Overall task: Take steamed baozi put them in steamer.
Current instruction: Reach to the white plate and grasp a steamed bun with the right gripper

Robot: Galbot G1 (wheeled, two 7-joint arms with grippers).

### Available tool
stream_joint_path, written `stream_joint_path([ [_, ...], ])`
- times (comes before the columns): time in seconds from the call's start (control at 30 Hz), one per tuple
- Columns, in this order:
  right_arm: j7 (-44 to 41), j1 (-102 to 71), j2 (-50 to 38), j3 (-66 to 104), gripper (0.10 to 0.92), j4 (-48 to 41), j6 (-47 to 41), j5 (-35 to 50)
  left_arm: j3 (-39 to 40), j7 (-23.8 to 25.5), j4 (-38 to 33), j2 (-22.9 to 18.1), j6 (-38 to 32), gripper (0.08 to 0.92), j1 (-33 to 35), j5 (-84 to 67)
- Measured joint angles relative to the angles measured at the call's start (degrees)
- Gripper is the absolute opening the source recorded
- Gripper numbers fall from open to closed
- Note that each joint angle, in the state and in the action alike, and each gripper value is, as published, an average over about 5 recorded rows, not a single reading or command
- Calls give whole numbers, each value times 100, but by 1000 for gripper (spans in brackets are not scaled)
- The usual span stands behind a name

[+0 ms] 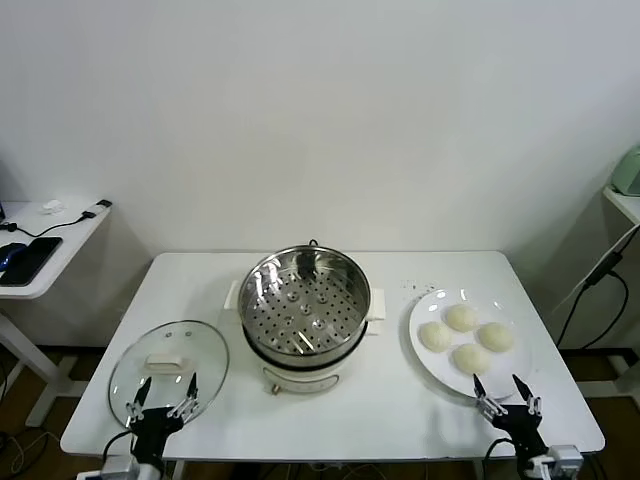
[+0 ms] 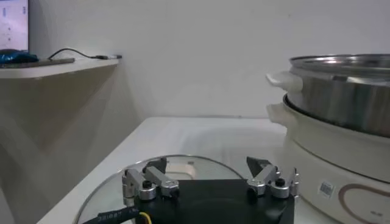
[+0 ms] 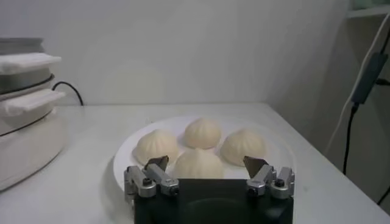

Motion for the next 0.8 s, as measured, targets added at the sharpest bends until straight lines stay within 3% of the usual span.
stream_joint_path([
  [0.43,-489,1735,-1130,-267,823,-438,-1043,-309,85,0,-15,16,-9,823,-48,-5],
  [0.6,-1336,2848,-1979,-949,823,-936,-1195,-568,110,2,-25,70,-49,823,-34,-35],
  [0.8,-2977,4393,-3012,-2363,823,-1608,-918,-1011,117,3,-28,103,-94,823,-11,-54],
])
